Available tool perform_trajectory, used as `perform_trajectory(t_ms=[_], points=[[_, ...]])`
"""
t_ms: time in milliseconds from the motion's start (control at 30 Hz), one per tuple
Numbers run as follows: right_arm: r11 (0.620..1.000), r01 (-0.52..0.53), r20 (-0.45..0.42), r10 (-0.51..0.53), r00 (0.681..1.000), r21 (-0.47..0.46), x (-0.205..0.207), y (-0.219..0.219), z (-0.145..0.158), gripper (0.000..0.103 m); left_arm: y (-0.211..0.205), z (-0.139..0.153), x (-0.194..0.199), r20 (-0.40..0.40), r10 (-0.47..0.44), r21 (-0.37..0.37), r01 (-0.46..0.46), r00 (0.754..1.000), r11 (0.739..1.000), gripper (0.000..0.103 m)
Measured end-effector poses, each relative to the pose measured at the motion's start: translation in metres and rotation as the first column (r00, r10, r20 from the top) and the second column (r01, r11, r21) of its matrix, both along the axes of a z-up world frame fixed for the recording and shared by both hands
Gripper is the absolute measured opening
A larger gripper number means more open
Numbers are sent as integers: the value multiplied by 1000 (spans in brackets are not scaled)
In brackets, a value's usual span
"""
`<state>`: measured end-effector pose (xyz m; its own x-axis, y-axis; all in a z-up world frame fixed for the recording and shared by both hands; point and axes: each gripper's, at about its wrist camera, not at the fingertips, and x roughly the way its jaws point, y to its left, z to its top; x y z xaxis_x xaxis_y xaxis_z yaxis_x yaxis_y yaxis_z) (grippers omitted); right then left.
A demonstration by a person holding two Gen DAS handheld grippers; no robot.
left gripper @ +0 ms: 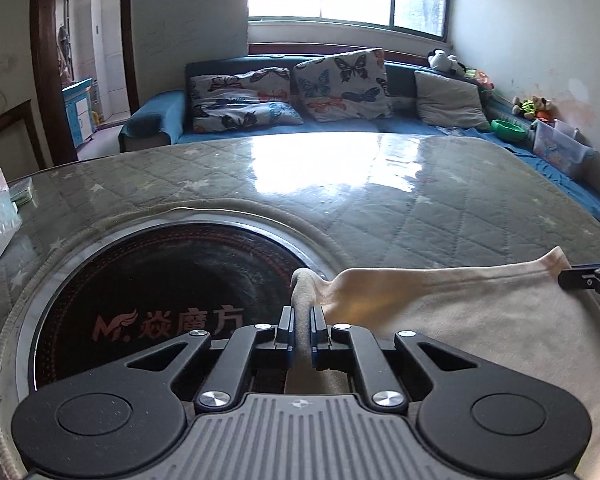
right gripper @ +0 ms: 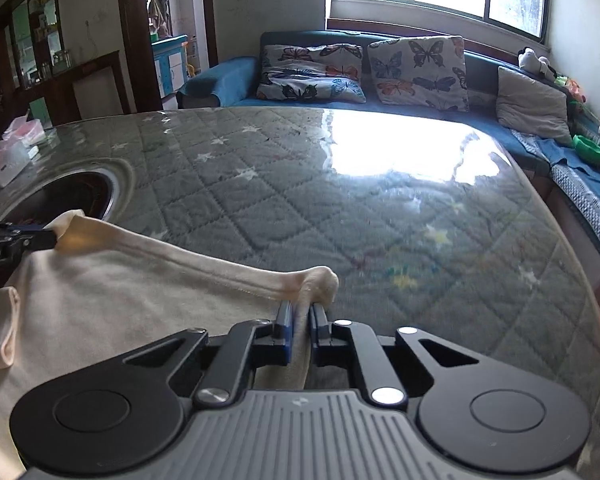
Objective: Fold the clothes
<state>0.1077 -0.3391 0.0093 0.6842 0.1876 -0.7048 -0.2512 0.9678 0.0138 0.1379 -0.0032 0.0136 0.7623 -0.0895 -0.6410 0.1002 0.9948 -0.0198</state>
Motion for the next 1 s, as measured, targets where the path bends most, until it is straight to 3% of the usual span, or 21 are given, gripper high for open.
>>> perform_trajectory(t_ms=[200,333,467,600,733,933,1000], points=[[999,-18,-1,18,1000,-45,28,14,-2,8,11,1,15,-26,28,-26,-29,999,999,12],[996,-43,3,43,999,-76,25,19,2,13,20,14,1,0,17,-40,-17,1000,999,15],[995,-75,10,76,997,-71,3,21,10,17,18,28,-32,33,-50,-28,51,998,998,29],[989,-131,21,132,991,-65,-28,25,18,36,3,34,-73,53,-160,-8,161,986,987,30],[982,-179,27,181,983,-64,-61,31,24,39,-18,25,-104,48,-252,53,249,967,967,39],[971,-234,40,237,971,-54,-113,34,32,46,-28,4,-107,6,-228,106,226,974,968,38],[968,-243,44,246,968,-68,-130,34,32,47,-25,0,-107,8,-218,104,216,976,971,33]])
